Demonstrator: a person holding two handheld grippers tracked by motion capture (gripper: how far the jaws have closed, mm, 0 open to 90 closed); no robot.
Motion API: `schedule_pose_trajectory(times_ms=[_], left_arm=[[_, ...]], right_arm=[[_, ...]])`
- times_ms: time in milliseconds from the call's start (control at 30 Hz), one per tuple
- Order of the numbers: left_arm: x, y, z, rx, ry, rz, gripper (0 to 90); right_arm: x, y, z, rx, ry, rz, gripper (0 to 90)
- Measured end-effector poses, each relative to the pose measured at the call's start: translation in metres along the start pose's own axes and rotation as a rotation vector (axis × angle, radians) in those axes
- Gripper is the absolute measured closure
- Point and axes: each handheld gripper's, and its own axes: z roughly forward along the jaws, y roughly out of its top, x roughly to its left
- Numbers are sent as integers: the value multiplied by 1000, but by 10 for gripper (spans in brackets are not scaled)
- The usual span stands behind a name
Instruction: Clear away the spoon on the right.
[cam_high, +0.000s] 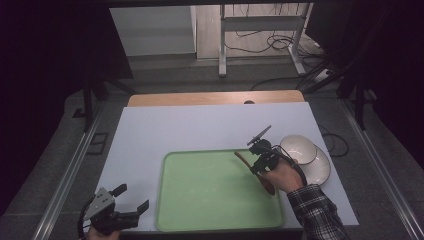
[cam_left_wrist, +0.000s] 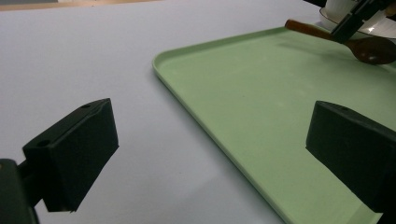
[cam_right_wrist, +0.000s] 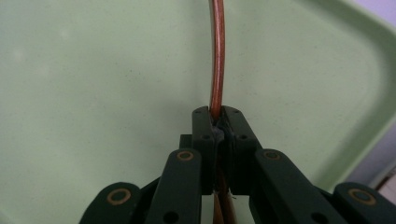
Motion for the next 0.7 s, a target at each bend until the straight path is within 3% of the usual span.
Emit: schedule_pose_trajectory(times_ms=[233,367,567,700], left_arm=[[0,0,0,0,-1,0,19],[0,0,0,0,-1,1,18],[0,0,0,-1,0,1,18],[0,0,0,-1,1,2,19]], right_arm=[[0,-2,10,16,-11,-12,813],[-1,-3,7,7,-28,-27,774],[3,-5,-4,-61,-36,-69,774],[10,-7,-5,-117,-26,-116,869]])
